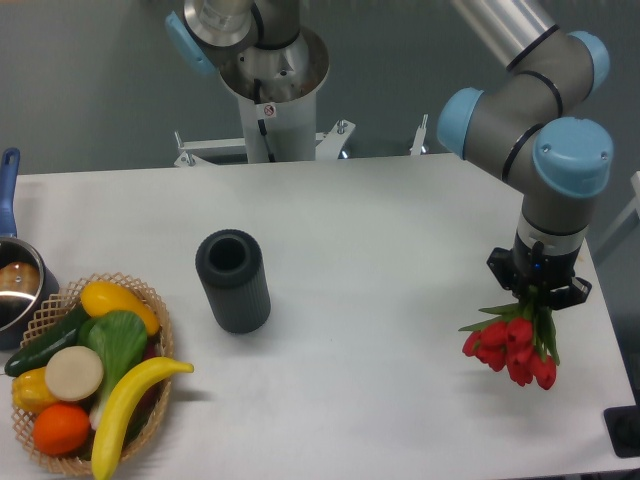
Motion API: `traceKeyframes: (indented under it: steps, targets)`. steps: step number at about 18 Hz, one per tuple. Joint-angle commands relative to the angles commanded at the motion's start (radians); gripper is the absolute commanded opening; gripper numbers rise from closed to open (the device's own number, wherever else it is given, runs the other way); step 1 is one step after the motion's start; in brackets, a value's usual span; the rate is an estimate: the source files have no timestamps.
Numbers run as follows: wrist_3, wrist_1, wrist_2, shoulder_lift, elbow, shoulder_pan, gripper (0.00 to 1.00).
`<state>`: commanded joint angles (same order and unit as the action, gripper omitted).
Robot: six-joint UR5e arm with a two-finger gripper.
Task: Insert the flowers into the vase
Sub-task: 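Lift the red tulip bunch held in the gripper off the table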
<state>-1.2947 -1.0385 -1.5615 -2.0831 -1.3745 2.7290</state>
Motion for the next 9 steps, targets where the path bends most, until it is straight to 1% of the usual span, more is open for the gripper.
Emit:
traceKeyframes:
  steps: [5,9]
  targets:
    - [-0.011,-0.003,0.027,0.011,0.008,0.017,0.00]
    - [-0.002,0.002,0.145,0.018,0.008,0.005,0.00]
